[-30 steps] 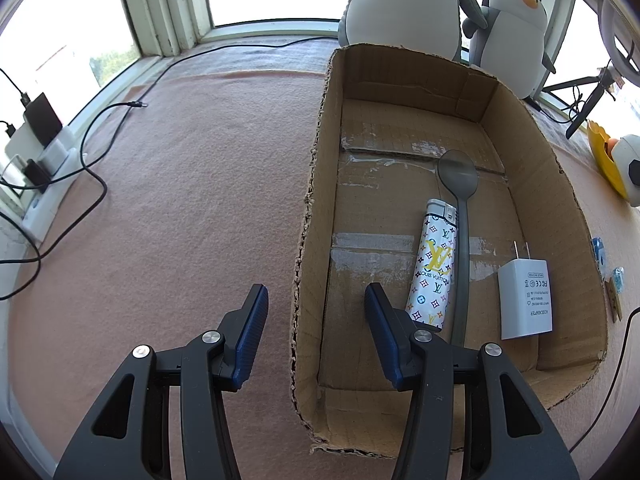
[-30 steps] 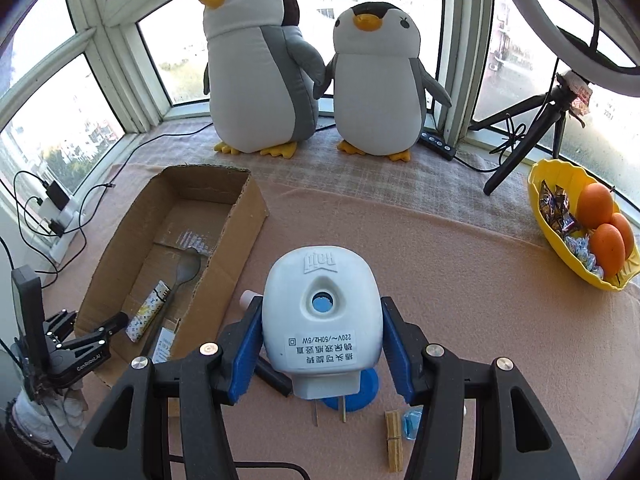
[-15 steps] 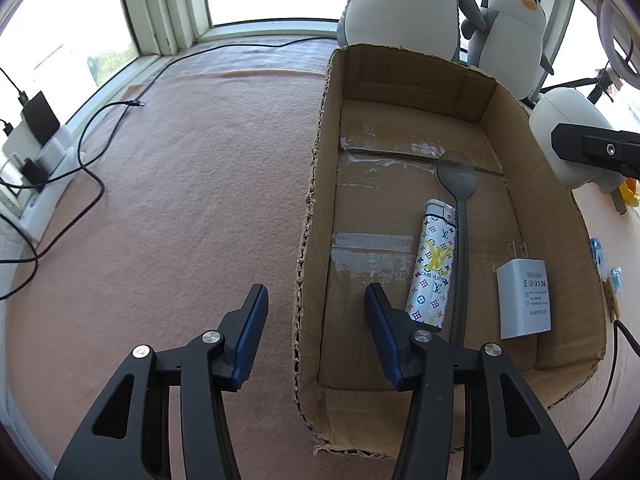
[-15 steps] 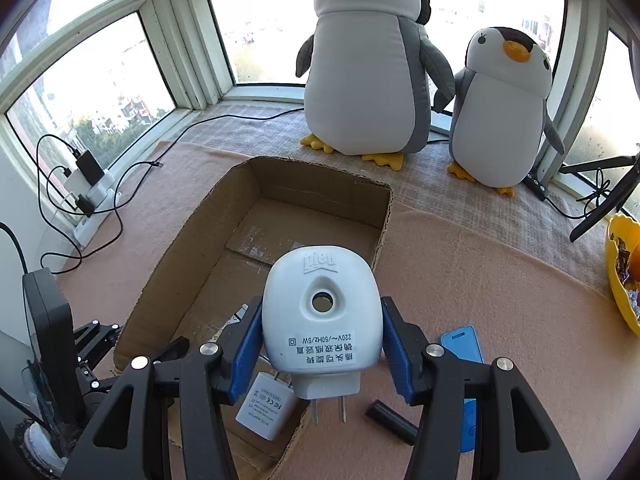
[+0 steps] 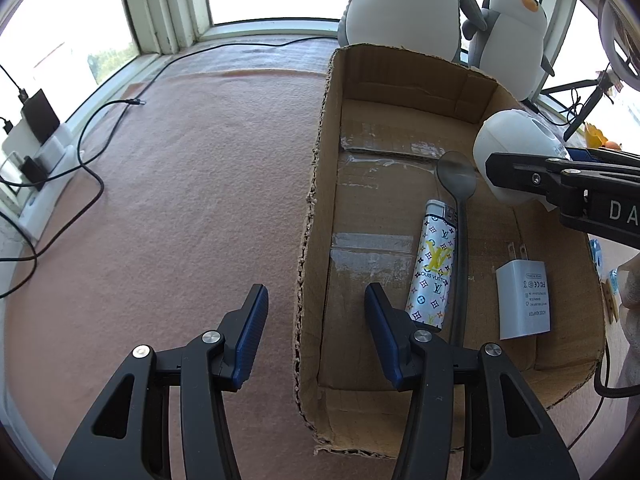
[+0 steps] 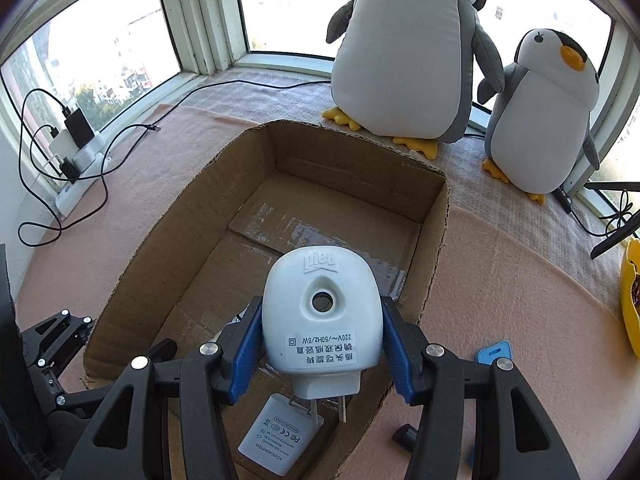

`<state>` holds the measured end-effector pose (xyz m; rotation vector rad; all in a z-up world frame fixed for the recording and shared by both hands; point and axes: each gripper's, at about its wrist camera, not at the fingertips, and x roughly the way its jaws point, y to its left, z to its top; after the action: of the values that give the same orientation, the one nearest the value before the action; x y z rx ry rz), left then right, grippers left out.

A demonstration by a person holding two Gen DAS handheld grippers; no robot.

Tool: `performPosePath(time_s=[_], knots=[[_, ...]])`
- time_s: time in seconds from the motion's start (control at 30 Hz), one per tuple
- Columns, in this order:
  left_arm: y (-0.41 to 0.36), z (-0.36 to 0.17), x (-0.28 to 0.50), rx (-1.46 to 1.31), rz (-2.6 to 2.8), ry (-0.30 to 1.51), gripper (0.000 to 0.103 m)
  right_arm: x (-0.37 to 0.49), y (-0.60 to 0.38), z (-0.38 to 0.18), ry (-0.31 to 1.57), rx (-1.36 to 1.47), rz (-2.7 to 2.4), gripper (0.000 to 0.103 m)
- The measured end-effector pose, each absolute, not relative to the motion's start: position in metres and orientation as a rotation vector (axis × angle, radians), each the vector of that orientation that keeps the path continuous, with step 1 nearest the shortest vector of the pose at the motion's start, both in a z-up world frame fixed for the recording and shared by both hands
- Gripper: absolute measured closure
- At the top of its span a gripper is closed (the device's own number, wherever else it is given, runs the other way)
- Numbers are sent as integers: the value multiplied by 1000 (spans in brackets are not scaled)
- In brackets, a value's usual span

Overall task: Organize rigid objects
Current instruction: 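Carry the repeller into the box and open the right gripper, then move the right gripper back toward the blue eye-drop bottle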

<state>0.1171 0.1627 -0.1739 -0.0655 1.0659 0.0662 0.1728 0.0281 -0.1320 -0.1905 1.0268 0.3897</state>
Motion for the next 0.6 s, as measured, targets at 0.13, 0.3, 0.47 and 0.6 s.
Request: performPosePath(time_s=[0.13, 0.3, 0.47, 0.6], knots=[[163, -174, 118, -66, 67, 1067, 52, 174, 29, -135, 1035, -172, 405, 51], [163, -175, 116, -62, 68, 1066, 52, 169, 28, -129, 1008, -151, 418, 37], [161, -175, 115, -56, 73, 1064, 52, 164, 18, -121, 998, -122, 414, 36], [160, -175, 114, -53, 75, 1063, 52, 157, 8, -114, 995, -100, 416, 36]])
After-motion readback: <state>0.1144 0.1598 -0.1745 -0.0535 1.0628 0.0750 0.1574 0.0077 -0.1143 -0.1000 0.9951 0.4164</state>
